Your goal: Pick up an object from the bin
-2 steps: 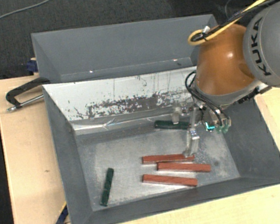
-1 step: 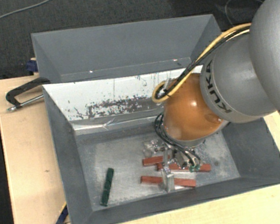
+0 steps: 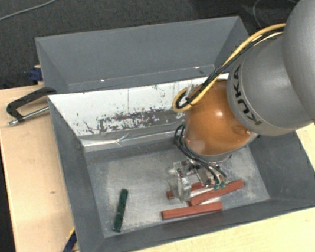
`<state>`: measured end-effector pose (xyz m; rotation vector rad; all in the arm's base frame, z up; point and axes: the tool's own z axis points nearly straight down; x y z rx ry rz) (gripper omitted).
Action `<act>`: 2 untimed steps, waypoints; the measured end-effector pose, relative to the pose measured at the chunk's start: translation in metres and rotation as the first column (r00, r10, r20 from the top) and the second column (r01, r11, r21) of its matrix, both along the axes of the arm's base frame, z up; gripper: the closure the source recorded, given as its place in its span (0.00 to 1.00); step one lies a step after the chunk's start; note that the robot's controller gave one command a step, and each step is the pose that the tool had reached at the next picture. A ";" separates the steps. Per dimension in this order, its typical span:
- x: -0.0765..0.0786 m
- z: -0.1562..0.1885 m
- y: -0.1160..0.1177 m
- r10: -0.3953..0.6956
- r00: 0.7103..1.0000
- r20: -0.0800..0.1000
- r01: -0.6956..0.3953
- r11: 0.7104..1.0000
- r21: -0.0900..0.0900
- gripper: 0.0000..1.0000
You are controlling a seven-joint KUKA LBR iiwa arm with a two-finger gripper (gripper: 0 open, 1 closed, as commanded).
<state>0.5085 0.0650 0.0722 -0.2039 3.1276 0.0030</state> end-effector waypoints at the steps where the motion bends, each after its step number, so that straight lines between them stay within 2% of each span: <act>1: -0.001 -0.001 0.000 0.000 1.000 -0.002 0.000 1.000 0.000 0.00; 2: -0.002 -0.001 -0.073 0.232 0.973 -0.003 -0.232 0.973 -0.003 0.00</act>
Offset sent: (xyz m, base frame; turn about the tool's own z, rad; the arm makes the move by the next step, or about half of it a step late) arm 0.0000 0.0000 0.0000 0.0000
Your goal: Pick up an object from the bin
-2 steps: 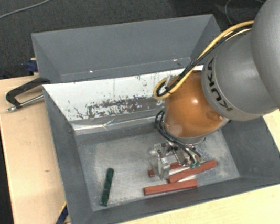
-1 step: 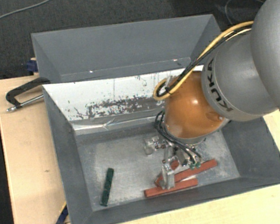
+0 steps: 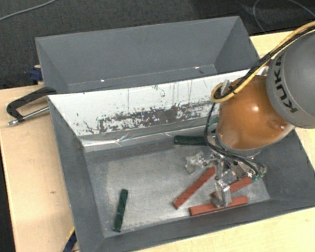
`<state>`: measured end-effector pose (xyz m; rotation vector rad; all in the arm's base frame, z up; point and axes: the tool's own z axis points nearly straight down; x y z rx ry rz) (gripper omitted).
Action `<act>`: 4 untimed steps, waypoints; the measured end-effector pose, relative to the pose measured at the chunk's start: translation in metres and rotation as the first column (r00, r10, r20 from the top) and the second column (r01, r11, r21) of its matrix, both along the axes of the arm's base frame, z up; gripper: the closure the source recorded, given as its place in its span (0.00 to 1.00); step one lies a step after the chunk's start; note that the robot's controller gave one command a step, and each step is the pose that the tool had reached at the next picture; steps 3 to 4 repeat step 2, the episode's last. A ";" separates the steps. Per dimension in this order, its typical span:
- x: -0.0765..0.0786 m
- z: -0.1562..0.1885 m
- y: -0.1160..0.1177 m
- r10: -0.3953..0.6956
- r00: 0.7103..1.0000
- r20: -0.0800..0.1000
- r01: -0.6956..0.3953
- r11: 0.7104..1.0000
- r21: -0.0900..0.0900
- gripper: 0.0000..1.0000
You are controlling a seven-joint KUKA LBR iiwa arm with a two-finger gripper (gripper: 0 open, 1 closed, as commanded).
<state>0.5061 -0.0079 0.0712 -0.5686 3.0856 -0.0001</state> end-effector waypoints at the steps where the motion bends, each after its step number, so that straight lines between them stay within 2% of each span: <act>1: -0.001 -0.001 0.000 0.000 1.000 -0.002 0.000 1.000 0.001 1.00; 2: 0.015 0.174 0.010 0.026 1.000 0.010 -0.026 1.000 0.000 1.00; 4: 0.015 0.174 0.010 0.026 1.000 0.010 -0.026 1.000 0.000 1.00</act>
Offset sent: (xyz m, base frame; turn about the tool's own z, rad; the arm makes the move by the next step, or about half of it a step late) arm 0.0000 0.0000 0.0000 0.0000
